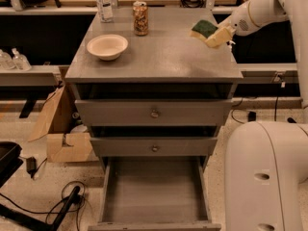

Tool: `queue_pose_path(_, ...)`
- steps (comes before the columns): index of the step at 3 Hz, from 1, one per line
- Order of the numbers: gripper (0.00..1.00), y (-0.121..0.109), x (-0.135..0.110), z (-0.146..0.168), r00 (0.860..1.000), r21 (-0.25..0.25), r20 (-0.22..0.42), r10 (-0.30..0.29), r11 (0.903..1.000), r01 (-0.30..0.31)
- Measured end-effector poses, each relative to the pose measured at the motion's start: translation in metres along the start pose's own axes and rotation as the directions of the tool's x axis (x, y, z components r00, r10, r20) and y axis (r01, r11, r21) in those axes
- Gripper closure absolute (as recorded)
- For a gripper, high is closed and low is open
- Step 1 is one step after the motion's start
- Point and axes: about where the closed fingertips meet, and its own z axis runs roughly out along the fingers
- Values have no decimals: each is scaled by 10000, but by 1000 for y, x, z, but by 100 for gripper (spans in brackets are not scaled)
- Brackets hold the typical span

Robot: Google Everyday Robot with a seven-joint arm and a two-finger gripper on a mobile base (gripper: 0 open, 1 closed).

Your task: Pick sponge from bottom drawer and place on counter

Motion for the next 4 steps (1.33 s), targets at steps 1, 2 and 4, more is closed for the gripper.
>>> queue_pose_path(1,82,0,-2,2,10000,0,35,-3,10000,3)
queue_pose_path(2,59,1,-1,7,10000,-56,24,4,10000,-4)
queue_pose_path(4,13,3,0,17,10000,-167,0,19,9999,-19)
